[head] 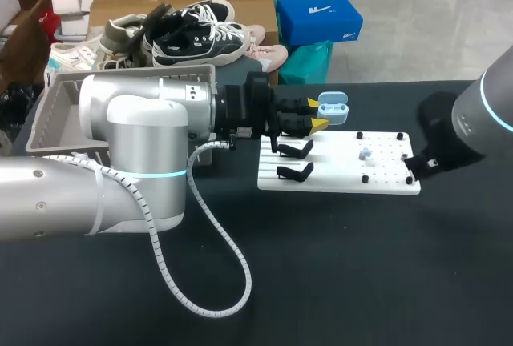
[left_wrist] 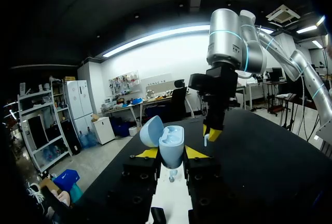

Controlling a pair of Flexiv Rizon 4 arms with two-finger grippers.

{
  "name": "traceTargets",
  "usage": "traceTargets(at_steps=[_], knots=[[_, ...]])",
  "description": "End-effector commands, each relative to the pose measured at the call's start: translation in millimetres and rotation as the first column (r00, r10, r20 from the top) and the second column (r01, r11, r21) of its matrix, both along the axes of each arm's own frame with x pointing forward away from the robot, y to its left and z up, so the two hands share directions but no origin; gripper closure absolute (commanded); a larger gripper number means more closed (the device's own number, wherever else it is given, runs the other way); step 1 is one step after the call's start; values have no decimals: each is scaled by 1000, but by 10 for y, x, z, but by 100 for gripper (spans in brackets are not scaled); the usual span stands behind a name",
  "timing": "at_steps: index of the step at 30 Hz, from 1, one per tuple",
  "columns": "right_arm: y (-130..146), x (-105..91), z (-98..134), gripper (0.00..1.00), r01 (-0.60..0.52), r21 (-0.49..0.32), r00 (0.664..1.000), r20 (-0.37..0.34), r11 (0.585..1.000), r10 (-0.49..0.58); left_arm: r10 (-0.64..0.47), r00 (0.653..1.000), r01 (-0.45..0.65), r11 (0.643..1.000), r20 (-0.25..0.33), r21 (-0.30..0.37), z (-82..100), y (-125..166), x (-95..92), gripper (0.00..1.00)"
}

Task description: Pick up each earbud case from the left stands, insert the matching earbuds, close the lid, and place the case in the box.

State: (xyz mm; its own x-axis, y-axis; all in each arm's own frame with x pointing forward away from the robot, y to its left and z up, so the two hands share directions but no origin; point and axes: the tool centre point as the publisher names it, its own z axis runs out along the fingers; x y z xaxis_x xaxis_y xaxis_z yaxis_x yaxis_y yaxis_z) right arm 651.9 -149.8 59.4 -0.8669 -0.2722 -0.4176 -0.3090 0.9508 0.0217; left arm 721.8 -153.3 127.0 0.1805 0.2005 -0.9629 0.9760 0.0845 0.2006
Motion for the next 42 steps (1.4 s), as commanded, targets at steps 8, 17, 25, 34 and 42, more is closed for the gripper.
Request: traceTargets(at_steps=[8,17,25,34,42], knots=[[196,-118,316,100,493,9,859,-163,870,-485,1,1000,-1,1000,2,-3,-8,1,2,100],[393,-273,640,100,709,-54,672,-253,703,-696,1,1000,-1,1000,2,-3,-8,1,2,100],[672,-267,856,100,792,-114,570,-215,600,-793,1,1000,-1,1000,2,-3,-8,1,2,100],[944,-59,1232,100,818,-155,541,-120,554,-833,1,1000,-1,1000,2,-3,-8,1,2,100],[1107,141,1401,100,838,-140,518,-95,527,-850,1,1000,-1,1000,2,-3,-8,1,2,100]])
